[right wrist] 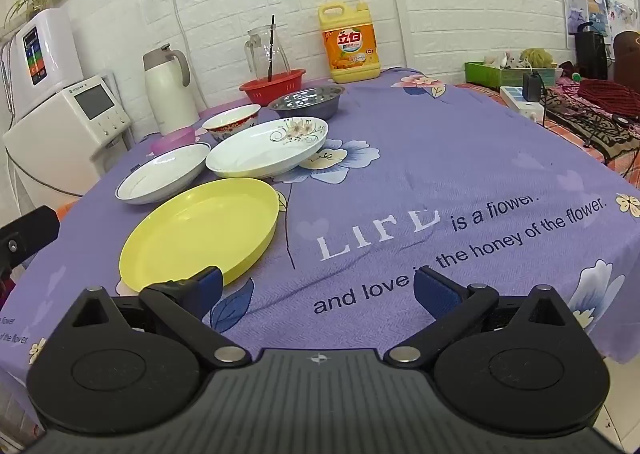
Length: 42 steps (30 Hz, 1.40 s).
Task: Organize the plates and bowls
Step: 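Move both grippers toward the yellow plastic plate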
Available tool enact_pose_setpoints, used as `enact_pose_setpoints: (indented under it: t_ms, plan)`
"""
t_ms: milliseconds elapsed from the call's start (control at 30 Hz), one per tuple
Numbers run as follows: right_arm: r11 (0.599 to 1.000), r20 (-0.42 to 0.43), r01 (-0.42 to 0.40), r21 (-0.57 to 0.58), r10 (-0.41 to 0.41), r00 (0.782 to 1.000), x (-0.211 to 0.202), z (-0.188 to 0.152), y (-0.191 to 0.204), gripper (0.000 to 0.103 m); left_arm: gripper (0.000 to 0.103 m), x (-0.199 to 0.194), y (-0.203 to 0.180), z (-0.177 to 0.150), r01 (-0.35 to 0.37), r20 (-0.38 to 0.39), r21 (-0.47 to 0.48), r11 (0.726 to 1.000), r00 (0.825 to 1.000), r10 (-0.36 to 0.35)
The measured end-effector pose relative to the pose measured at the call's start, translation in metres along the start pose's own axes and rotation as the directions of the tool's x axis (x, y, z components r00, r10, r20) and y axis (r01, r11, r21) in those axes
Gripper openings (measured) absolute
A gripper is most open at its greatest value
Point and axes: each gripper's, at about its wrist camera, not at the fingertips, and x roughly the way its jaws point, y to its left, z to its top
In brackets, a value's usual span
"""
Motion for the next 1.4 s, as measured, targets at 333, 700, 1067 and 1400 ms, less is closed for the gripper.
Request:
enact_pose_setpoints:
  t_ms: [333, 700, 1067, 1400]
  plan:
    - [1.000, -0.003, -0.003, -0.006, 0.003, 1.000, 0.0000, -0.0016, 0.0024, 0.103, 0.082, 0.0013, 0.0017, 0.0027, 0.013, -0.018, 0.002, 1.000, 1.000, -0.013]
    - [1.000, -0.007, -0.004, -0.014, 0.004, 1.000, 0.0005, -0.0022, 0.0042, 0.103, 0.082, 0.0029, 0.0027, 0.0024, 0.013, -0.020, -0.001, 1.000, 1.000, -0.013]
    - [1.000, -0.012, -0.011, -0.021, 0.011, 1.000, 0.0004, -0.0038, 0.0071, 0.103, 0.082, 0.0024, 0.0028, 0.0029, 0.013, -0.018, -0.006, 1.000, 1.000, -0.013]
    - [1.000, -0.013, -0.012, -0.021, 0.012, 1.000, 0.0005, -0.0041, 0.0074, 0.103, 0.082, 0.0035, 0.0038, 0.0027, 0.020, -0.021, -0.006, 1.000, 1.000, -0.021]
